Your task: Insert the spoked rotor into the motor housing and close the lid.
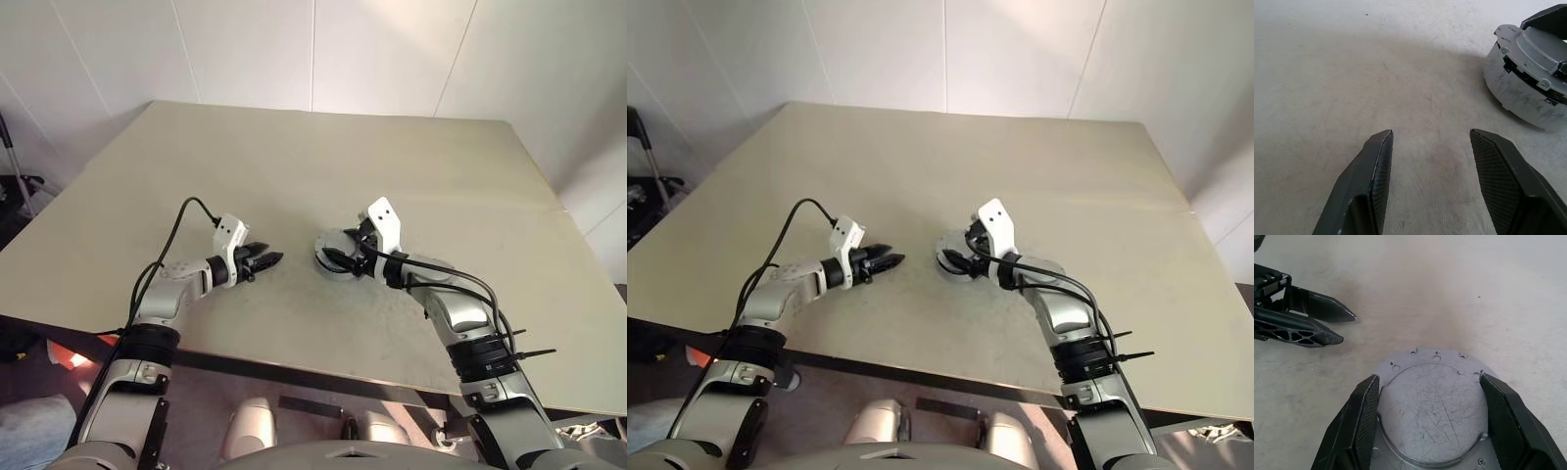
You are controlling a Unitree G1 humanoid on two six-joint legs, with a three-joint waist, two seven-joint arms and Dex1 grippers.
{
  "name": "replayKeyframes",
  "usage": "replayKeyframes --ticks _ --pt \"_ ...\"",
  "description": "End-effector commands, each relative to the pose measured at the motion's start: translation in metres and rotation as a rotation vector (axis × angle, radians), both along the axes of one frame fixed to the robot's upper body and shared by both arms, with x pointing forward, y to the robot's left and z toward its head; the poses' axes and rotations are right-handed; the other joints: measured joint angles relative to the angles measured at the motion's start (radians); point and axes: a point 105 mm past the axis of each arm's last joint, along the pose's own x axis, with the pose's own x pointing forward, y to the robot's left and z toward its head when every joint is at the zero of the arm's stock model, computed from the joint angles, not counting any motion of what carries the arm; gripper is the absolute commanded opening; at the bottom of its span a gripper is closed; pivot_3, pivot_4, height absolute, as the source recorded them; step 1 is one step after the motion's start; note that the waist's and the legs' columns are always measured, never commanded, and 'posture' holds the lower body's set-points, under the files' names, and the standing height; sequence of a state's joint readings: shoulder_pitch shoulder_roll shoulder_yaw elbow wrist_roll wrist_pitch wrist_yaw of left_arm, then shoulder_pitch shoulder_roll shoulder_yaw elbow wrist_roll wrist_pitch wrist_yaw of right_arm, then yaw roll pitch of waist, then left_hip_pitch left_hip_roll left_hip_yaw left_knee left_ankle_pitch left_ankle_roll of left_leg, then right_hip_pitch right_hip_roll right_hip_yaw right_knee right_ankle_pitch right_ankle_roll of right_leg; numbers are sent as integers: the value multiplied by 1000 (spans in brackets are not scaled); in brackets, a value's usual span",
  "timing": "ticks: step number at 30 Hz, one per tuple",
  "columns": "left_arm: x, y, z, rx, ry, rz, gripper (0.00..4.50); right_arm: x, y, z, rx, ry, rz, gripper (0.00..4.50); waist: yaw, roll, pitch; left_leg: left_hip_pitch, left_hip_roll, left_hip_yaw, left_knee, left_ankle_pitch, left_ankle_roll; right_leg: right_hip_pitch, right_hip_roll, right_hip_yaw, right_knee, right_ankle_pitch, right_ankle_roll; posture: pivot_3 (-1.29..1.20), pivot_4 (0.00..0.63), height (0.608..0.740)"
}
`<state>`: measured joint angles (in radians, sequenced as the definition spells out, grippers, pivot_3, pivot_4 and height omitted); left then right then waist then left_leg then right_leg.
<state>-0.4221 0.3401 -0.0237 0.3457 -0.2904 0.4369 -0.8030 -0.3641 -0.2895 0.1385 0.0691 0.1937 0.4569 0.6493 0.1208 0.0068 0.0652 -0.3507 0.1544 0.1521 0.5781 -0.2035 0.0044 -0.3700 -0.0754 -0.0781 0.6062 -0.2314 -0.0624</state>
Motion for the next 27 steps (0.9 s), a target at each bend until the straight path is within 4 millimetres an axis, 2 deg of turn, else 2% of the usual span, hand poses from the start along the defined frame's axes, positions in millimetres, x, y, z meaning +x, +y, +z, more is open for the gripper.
replayKeyframes --ticks 1,9,20,27 --pt "3 0 11 2 -42 -8 2640 -3 2 15 35 -36 33 3150 0 0 0 0 0 0 0 0 0 0 0 0 0 0 0 0 0 740" --pt "3 0 10 6 -40 -12 2640 -6 5 12 21 -30 45 3150 0 0 0 0 0 0 0 0 0 0 0 0 0 0 0 0 0 740" --pt "3 -2 10 6 -40 -14 2640 -1 0 4 -8 -7 -5 3150 0 0 0 0 0 0 0 0 0 0 0 0 0 0 0 0 0 740" --pt "3 -1 10 5 -39 -8 2640 -5 0 -2 -23 12 21 3150 0 0 0 0 0 0 0 0 0 0 0 0 0 0 0 0 0 740"
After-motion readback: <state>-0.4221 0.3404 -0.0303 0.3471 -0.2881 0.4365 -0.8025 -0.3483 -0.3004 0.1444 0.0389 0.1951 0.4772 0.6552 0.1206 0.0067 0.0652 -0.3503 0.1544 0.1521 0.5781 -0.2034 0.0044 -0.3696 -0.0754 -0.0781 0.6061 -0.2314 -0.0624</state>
